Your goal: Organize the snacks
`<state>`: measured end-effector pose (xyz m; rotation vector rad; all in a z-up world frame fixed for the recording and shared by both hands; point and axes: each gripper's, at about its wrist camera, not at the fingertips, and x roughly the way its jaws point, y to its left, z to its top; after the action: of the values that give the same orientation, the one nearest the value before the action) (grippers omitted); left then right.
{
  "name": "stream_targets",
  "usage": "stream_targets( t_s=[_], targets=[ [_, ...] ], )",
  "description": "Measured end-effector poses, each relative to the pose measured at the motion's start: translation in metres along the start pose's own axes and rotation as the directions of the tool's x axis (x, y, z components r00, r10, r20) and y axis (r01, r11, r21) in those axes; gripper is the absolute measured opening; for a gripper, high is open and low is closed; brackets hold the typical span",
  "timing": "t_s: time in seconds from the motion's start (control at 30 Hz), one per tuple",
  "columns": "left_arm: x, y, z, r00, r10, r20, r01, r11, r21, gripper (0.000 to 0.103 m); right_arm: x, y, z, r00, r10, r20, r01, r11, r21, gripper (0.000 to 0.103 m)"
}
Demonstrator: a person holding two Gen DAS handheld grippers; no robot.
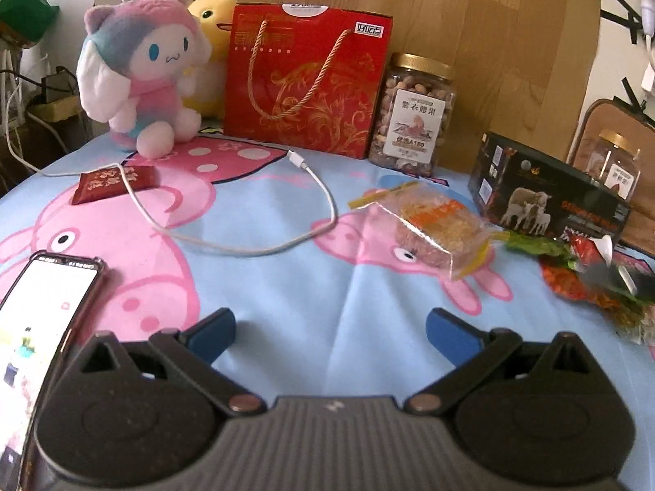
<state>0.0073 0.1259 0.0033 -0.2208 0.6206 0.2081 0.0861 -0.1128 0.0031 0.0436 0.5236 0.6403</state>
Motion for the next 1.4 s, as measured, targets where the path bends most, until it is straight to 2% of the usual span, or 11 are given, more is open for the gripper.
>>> stream_targets(
  t_s=[0.17,0.33,0.5,0.77,0.93,0.97,1.03,1.1,1.3,1.37,1.4],
  targets=[
    [-0.001,0.0,-0.002,1.0,-0.005,0.006,0.005,1.0,-0.001,0.103,0.07,-0.019,0.041,0.994,0.093,-0.051,-0.082,0.978,0.191,0.043],
    [-0.001,0.0,-0.003,1.0,-0.007,0.009,0.007,1.0,-0.003,0.103,0.116,-0.019,0.043,0.966,0.184,-0.184,-0.132,0.957,0.26,0.053],
    [-0.002,0.001,-0.004,1.0,-0.019,0.013,0.019,1.0,-0.013,0.103,0.085,-0.004,0.026,0.952,0.242,-0.188,-0.191,0.948,0.255,0.032],
    [-0.007,0.019,-0.003,0.986,-0.164,0.039,0.167,0.982,-0.089,0.103,-0.002,-0.018,-0.018,0.955,0.248,-0.163,-0.194,0.937,0.291,0.029],
    [-0.017,0.004,0.001,0.95,-0.312,0.022,0.313,0.947,-0.076,0.098,-0.028,-0.015,-0.031,0.964,0.223,-0.145,-0.187,0.956,0.228,0.038],
    [-0.02,-0.003,0.001,0.942,-0.335,0.019,0.336,0.94,-0.064,0.098,-0.031,-0.012,-0.032,0.966,0.219,-0.134,-0.191,0.962,0.193,0.045],
    [-0.021,-0.015,0.002,0.924,-0.382,-0.007,0.381,0.924,-0.042,0.097,-0.043,-0.002,-0.036,0.973,0.205,-0.102,-0.194,0.976,0.102,0.078],
    [-0.017,-0.023,0.003,0.906,-0.422,-0.043,0.42,0.906,-0.045,0.092,-0.046,0.009,-0.038,0.982,0.171,-0.078,-0.172,0.985,-0.001,0.091],
    [0.001,-0.04,-0.002,0.866,-0.481,-0.137,0.473,0.877,-0.086,0.073,-0.031,0.028,-0.049,0.99,0.084,-0.117,-0.107,0.972,-0.209,0.092],
    [0.006,-0.046,-0.007,0.867,-0.477,-0.144,0.471,0.879,-0.077,0.056,-0.018,0.035,-0.054,0.987,0.074,-0.145,-0.11,0.961,-0.255,0.085],
    [0.004,-0.049,-0.008,0.871,-0.469,-0.148,0.466,0.883,-0.06,0.056,-0.017,0.04,-0.056,0.99,0.054,-0.132,-0.091,0.952,-0.293,0.073]
  ],
)
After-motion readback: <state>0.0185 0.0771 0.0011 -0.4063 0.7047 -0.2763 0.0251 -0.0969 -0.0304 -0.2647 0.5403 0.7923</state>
